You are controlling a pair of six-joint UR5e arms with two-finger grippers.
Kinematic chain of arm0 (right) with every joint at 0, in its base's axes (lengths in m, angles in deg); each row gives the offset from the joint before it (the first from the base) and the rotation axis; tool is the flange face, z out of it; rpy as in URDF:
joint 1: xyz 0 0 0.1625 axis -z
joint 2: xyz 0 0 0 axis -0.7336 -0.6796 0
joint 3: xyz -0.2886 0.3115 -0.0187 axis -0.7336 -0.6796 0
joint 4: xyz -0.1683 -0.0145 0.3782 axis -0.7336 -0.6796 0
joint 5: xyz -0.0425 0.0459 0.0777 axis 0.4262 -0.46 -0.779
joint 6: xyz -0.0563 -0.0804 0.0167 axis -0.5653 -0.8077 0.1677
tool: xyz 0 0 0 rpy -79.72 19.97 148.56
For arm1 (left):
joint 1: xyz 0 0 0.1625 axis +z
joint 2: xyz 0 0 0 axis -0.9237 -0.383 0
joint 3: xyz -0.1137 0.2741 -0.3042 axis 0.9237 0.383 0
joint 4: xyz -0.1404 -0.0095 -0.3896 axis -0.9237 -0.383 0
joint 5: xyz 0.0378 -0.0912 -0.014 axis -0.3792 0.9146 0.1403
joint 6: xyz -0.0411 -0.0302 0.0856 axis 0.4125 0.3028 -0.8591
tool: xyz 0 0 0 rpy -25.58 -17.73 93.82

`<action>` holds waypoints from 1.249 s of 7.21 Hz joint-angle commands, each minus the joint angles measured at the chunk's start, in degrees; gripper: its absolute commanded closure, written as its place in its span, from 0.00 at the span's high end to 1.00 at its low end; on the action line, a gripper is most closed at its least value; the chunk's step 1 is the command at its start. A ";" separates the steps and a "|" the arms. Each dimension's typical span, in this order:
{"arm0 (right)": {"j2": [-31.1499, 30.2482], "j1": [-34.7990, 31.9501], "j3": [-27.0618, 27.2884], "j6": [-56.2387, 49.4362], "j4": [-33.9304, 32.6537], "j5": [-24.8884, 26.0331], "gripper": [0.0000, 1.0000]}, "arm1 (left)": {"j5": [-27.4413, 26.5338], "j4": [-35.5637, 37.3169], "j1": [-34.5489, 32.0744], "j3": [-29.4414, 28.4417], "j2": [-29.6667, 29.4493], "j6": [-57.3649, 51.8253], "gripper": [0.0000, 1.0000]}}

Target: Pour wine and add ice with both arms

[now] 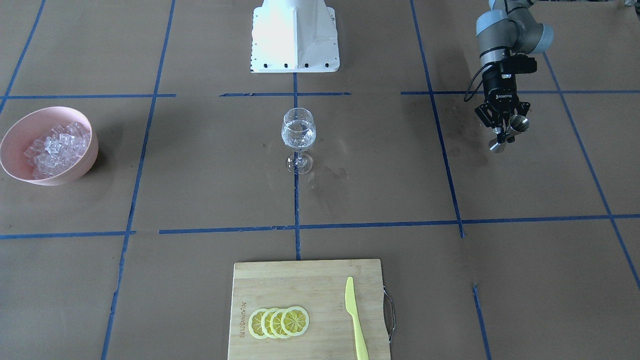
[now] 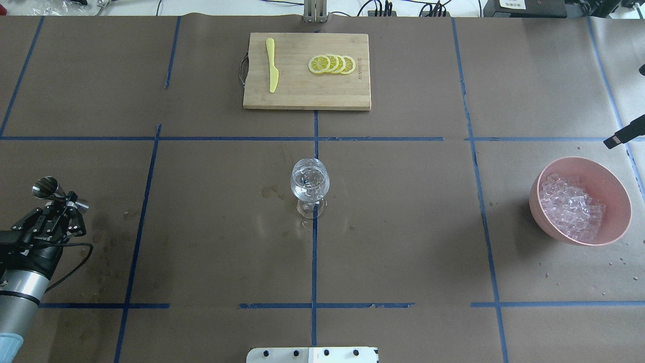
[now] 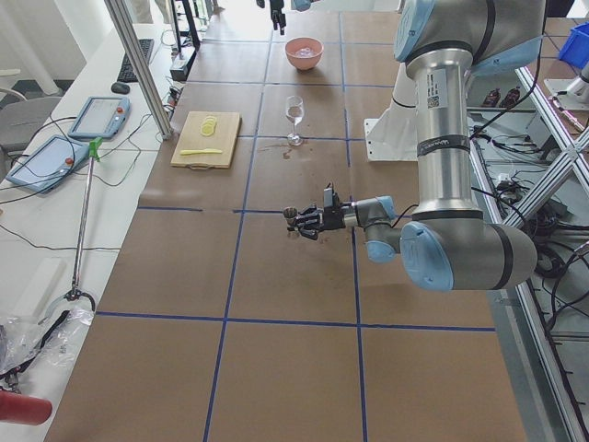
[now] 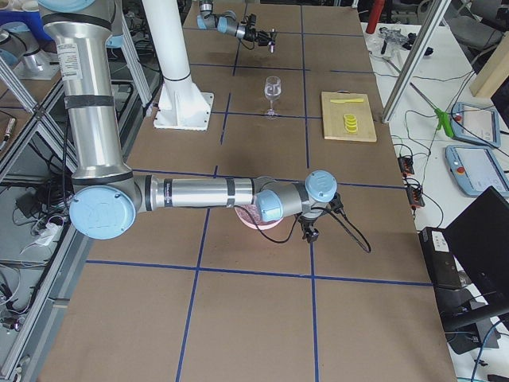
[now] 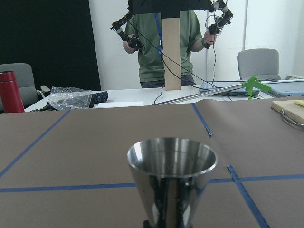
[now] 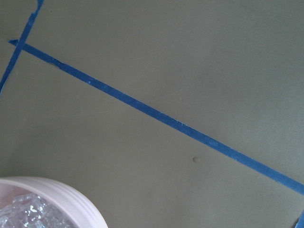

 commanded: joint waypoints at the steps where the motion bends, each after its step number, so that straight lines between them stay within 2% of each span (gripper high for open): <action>1: -0.02 0.00 0.14 0.00 0.00 0.00 1.00 | -3.17 -0.03 0.62 -0.94 -0.01 1.51 0.00; 7: 0.33 0.00 -0.12 0.00 -0.09 0.00 1.00 | -3.28 -0.38 4.04 -2.69 -0.10 1.68 0.00; 9: 0.33 0.00 -0.12 -0.09 0.00 0.00 1.00 | -3.10 -0.47 4.75 -2.61 -0.10 1.68 0.11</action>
